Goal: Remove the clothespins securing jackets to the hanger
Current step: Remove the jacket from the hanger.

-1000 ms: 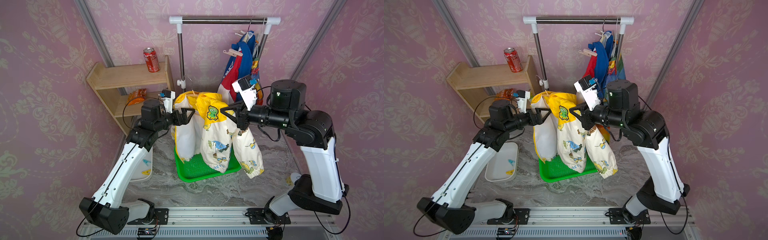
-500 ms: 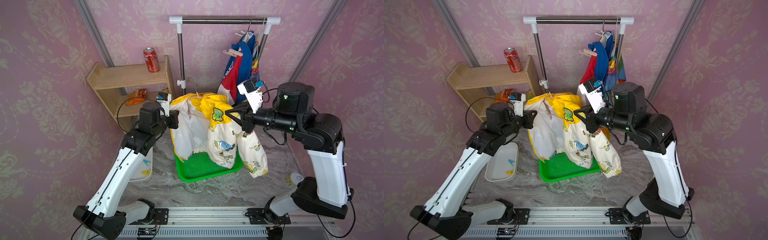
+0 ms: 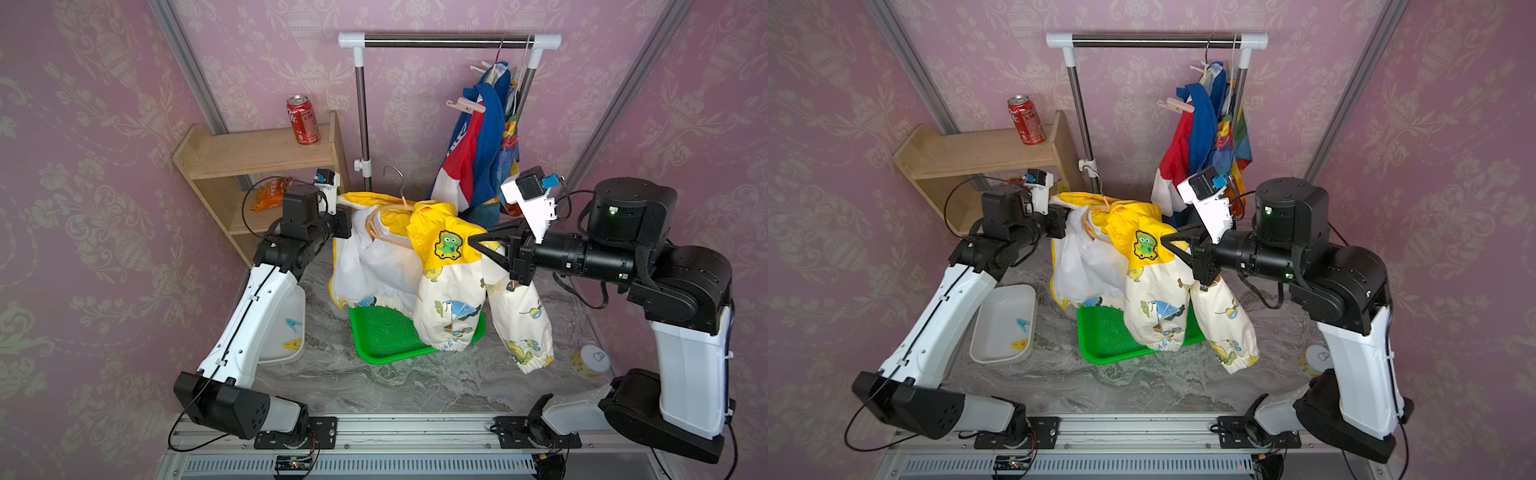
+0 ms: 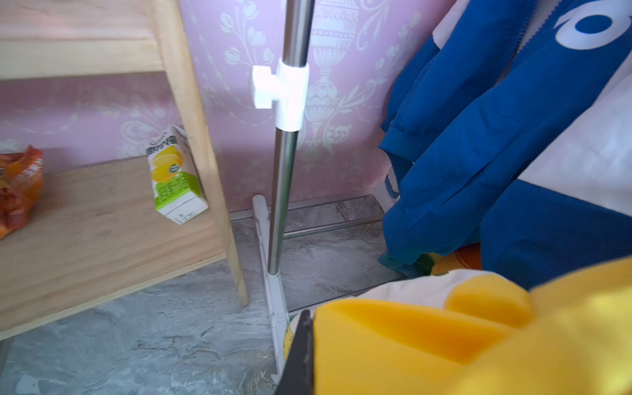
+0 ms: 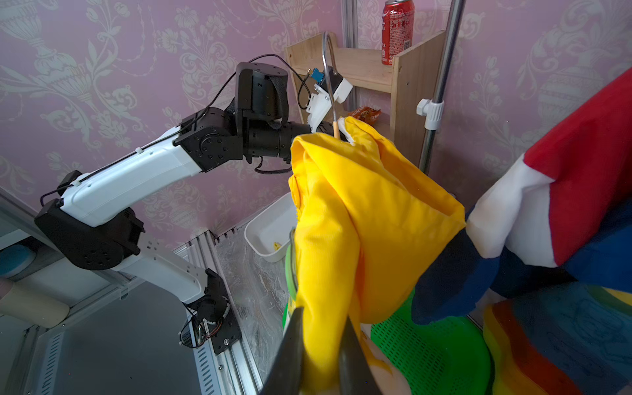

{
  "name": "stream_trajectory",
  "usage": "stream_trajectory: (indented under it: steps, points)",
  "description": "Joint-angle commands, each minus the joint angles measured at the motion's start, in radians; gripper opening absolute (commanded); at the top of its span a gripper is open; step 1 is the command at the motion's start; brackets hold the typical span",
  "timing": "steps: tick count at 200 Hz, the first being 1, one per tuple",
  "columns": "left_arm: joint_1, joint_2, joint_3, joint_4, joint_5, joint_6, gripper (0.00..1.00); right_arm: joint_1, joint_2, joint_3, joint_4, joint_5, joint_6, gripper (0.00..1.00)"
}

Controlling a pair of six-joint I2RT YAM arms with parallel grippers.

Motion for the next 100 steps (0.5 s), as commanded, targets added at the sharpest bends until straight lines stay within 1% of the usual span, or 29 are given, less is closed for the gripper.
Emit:
stream_trajectory:
  steps: [1,10,18,35,47,72,100]
  points:
    - [0.045,0.045,0.050,0.036,-0.058,-0.019,0.00,-0.011,-0.081,0.050,0.104,-0.036,0.031,0.00]
    - [0.061,0.063,0.075,0.037,-0.041,-0.022,0.00,-0.011,-0.079,0.065,0.080,-0.043,0.033,0.00]
    - [0.082,0.082,0.094,0.044,-0.002,-0.036,0.00,-0.011,-0.081,0.071,0.072,-0.050,0.038,0.00]
    - [0.112,0.115,0.102,0.068,0.050,-0.054,0.00,-0.012,-0.099,0.064,0.084,-0.072,0.052,0.00]
    - [0.122,0.135,0.097,0.079,0.049,-0.050,0.00,-0.011,-0.113,0.068,0.086,-0.072,0.063,0.00]
    - [0.129,0.181,0.093,0.070,0.038,-0.035,0.00,-0.012,-0.150,0.055,0.081,-0.033,0.067,0.00]
    - [0.132,0.213,0.052,0.083,0.043,-0.061,0.00,-0.011,-0.213,0.009,0.152,-0.004,0.065,0.00]
